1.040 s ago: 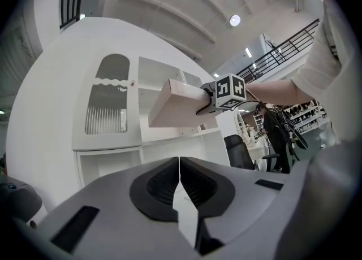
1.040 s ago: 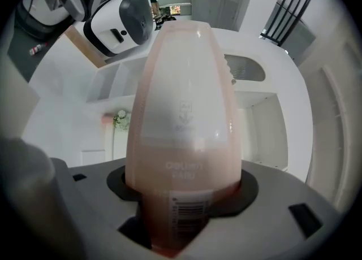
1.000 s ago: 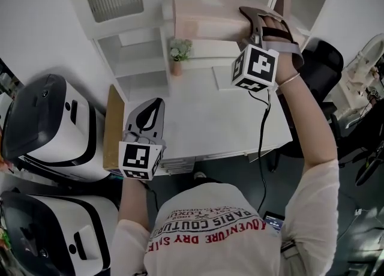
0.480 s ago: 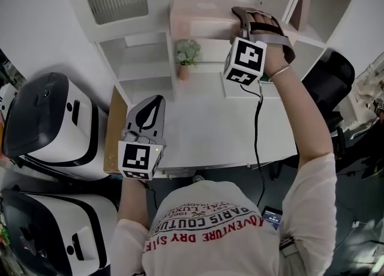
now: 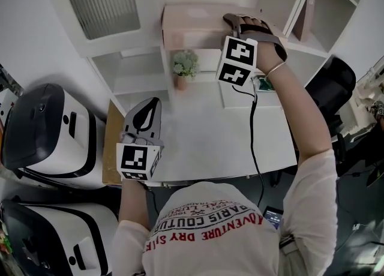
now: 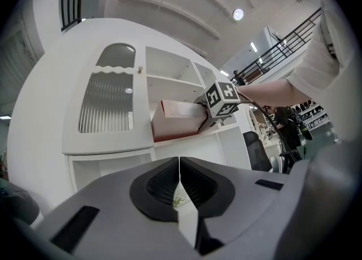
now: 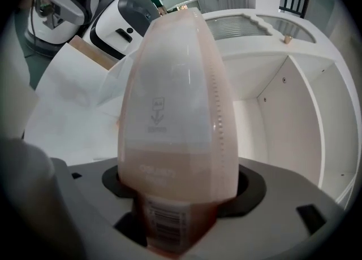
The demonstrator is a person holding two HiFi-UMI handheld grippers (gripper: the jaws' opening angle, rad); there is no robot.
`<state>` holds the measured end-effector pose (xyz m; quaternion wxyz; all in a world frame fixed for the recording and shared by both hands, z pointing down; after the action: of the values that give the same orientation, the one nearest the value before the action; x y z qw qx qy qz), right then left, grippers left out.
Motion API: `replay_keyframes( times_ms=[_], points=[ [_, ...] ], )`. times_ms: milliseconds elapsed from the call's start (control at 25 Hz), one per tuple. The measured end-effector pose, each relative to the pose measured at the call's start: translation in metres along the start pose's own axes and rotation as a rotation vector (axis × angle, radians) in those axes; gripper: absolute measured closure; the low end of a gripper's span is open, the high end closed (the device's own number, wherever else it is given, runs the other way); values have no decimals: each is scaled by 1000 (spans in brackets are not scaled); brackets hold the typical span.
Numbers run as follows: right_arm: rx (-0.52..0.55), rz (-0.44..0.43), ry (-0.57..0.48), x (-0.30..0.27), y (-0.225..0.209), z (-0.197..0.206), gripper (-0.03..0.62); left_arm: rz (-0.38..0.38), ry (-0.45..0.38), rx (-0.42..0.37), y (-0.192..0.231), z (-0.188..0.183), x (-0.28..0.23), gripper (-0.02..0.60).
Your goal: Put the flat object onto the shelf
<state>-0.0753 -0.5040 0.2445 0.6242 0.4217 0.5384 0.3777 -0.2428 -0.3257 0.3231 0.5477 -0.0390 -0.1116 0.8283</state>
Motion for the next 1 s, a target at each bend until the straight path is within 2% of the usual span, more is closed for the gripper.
replay_keyframes(
  times_ms=[280, 560, 840, 1000],
  points=[
    [-71, -160, -35, -35, 9, -3, 180, -9, 2, -2, 8, 4, -19, 563],
    [-102, -184, -44, -70, 4, -6, 163, -29, 20, -16, 21, 11, -34, 563],
    [-169, -310, -78, -80, 1, -11, 117, -36, 11, -19, 30, 12, -50, 563],
    [-168, -305, -91, -80, 1, -12, 103, -30, -3, -16, 31, 11, -57, 563]
  ],
)
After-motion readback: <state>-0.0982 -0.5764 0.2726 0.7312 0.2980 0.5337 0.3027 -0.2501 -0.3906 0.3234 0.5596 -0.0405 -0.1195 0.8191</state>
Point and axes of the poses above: the fingertips, and each gripper's own axes: x backward along the fingers, y to its left, z out of its underside, the point moved 2 cm from there along x, backward along the fingers
